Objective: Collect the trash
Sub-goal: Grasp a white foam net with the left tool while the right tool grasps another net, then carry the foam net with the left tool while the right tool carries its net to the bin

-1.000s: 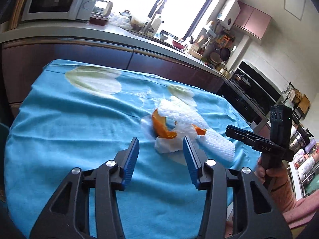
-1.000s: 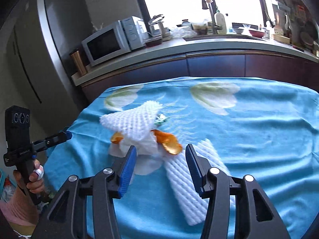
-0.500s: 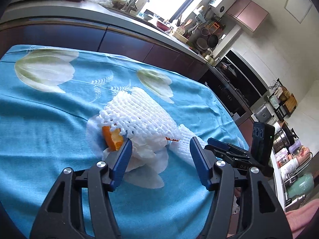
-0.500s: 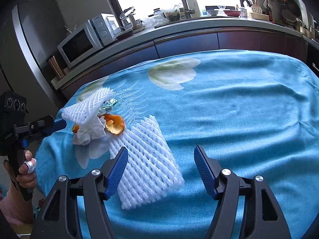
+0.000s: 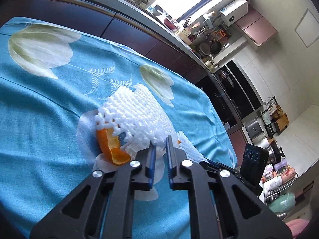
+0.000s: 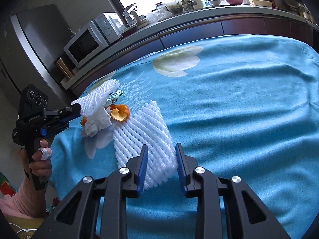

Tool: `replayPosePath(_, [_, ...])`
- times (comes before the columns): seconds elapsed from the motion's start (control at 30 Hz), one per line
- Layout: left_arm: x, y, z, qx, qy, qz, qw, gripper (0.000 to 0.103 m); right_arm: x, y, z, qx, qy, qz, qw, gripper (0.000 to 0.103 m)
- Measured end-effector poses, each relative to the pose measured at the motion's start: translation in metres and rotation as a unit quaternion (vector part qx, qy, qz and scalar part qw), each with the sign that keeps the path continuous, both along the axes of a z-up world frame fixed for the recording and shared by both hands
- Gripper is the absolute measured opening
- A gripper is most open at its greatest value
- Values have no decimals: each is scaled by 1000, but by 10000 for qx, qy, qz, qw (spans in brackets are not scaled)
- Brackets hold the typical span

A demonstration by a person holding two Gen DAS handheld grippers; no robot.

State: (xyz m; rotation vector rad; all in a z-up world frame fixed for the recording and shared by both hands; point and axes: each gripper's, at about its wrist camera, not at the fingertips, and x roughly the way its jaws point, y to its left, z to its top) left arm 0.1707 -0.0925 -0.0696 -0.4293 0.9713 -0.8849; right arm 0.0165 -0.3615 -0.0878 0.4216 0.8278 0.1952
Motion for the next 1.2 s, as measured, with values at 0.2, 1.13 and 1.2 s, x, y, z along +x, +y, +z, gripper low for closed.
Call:
replayPosePath(0.2, [-12, 5, 10, 94, -315, 45, 9994, 6, -8, -1, 6, 132, -82, 52, 9999, 11])
replayPosePath(1.13, [-89, 151, 44, 275, -1012, 919, 9902, 6, 5, 86, 64, 567, -853, 1341, 9857, 11])
replayPosePath(1.2, [-94, 161, 43, 290, -1009, 1001, 9894, 6, 13, 100, 63, 654, -826, 1498, 9831, 11])
